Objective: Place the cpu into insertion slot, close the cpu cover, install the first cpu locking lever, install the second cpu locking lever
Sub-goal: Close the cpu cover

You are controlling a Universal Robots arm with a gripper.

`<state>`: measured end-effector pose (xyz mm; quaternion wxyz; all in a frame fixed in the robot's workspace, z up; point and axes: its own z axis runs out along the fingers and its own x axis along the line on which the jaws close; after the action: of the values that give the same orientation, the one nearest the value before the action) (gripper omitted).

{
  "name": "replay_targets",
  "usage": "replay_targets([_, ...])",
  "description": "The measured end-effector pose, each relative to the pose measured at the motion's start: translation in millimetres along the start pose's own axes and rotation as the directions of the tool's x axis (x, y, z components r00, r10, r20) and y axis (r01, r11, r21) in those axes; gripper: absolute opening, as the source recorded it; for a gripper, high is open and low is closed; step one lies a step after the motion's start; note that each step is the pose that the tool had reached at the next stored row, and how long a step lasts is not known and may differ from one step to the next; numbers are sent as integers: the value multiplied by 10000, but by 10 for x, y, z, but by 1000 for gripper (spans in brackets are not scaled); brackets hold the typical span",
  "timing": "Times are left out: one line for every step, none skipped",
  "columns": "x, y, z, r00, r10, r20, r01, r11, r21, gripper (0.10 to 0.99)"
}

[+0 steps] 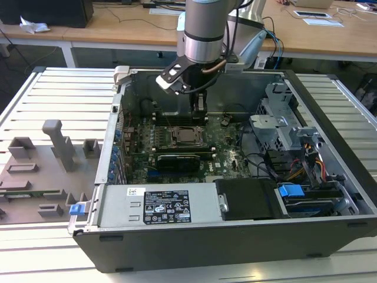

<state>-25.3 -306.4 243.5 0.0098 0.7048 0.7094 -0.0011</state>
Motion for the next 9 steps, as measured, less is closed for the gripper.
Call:
replay_targets([0,-5,3,10000,0,0,0,10000,0,106])
replay_targets([0,-10,7,10000,0,-1,0,10000,-1,106])
replay_targets([1,-20,18,10000,-1,-1,1,10000,-1,106])
replay_targets([1,-25,25,10000,0,0,0,10000,-1,106])
replay_targets([1,-27,30,10000,0,-1,0,10000,-1,106])
replay_targets([1,-28,35,10000,-1,-1,1,10000,-1,106])
replay_targets([1,-30,44,10000,-1,-1,1,10000,-1,106])
replay_targets([1,-32,52,10000,-1,-1,1,10000,0,106])
replay_targets([1,-33,59,10000,-1,-1,1,10000,-1,106])
